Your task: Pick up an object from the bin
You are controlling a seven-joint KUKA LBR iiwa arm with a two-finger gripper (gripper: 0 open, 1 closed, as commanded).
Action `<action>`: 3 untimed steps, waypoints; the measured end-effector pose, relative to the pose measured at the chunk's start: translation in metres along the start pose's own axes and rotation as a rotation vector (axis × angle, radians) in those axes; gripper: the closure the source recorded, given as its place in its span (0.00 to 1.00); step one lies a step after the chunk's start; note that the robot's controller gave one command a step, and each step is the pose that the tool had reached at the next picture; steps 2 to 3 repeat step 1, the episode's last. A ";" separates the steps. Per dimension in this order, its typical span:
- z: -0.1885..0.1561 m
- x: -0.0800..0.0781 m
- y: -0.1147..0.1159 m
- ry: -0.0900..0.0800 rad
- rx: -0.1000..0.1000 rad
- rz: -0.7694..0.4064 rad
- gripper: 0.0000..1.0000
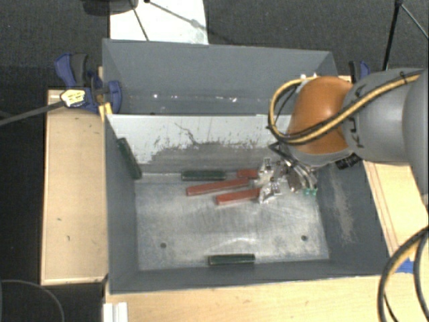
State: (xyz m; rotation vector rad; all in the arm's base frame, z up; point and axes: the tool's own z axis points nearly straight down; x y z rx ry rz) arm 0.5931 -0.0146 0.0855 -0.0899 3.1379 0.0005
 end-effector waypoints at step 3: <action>-0.185 -0.002 0.005 -0.010 0.001 -0.048 1.00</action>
Offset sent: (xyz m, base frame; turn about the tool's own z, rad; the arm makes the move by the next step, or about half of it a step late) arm 0.0000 0.0000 0.0000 0.0000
